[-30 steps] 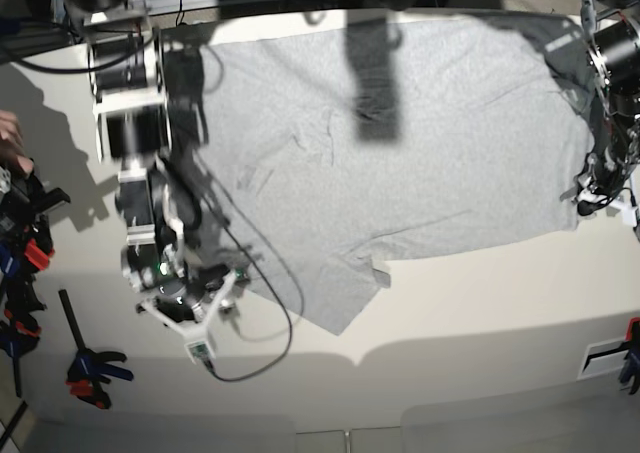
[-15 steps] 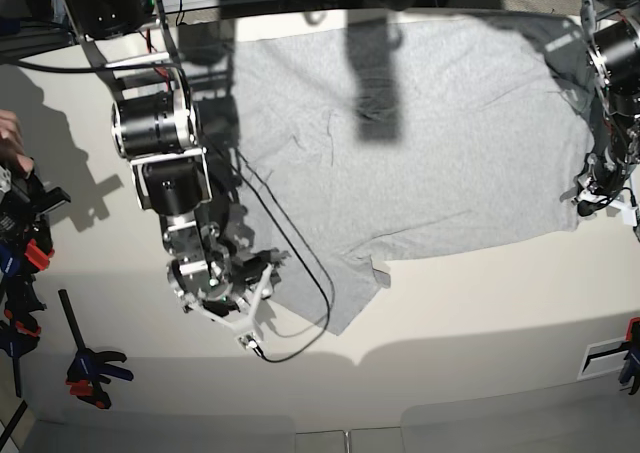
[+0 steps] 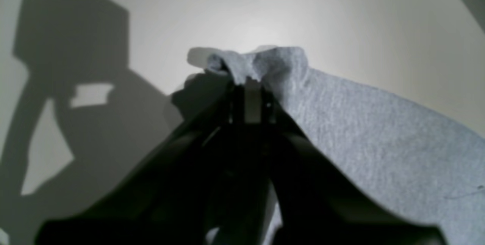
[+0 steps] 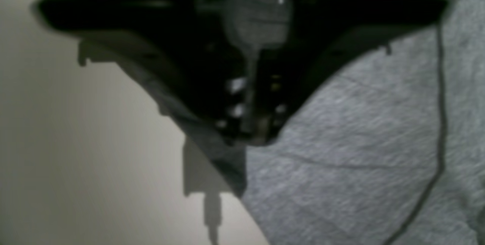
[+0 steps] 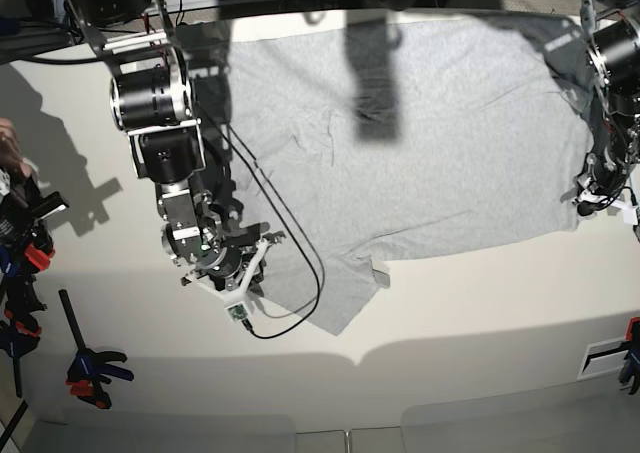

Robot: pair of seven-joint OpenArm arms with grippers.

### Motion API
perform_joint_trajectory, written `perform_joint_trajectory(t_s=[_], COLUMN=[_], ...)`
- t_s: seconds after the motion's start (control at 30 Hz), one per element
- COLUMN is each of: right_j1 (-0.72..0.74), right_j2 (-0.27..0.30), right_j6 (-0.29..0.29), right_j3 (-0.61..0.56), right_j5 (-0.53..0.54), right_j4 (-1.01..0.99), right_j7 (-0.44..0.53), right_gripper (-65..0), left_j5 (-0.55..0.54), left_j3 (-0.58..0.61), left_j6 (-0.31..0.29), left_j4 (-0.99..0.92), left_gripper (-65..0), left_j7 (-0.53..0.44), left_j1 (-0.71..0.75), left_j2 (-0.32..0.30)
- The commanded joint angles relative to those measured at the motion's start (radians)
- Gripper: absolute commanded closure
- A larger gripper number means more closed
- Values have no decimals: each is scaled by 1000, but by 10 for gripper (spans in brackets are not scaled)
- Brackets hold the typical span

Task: Fold the T-shirt properly
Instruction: 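Move the right gripper to the hem corner and grasp it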

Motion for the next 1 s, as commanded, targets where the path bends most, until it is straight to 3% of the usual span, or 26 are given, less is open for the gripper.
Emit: perform_joint_trajectory(t_s=[0.0, 0.3, 0.53, 0.63, 0.8, 0.97], right_j1=[15, 56, 82, 73, -16, -167], right_j2=[6, 6, 6, 6, 6, 14], right_j6=[-10, -57, -53, -15, 11, 10], right_j3=[-2, -2, -2, -2, -2, -2], right_j5=[-39, -45, -18, 28, 38, 38], right_j4=[4, 88, 135, 189, 358, 580], right_j7=[-61, -84, -111, -150, -207, -236], right_gripper=[0, 0, 0, 0, 0, 0], left_j5=[-12, -11, -12, -12, -19, -88], left_j3=[0, 0, 0, 0, 0, 0], left_j6=[-17, -16, -16, -16, -19, -28], left_j4=[14, 138, 225, 252, 322, 521], left_gripper=[0, 0, 0, 0, 0, 0], left_j7=[-18, -14, 58, 111, 164, 195], left_j1=[-25, -24, -24, -21, 27, 170], left_j2=[-24, -23, -23, -23, -23, -18])
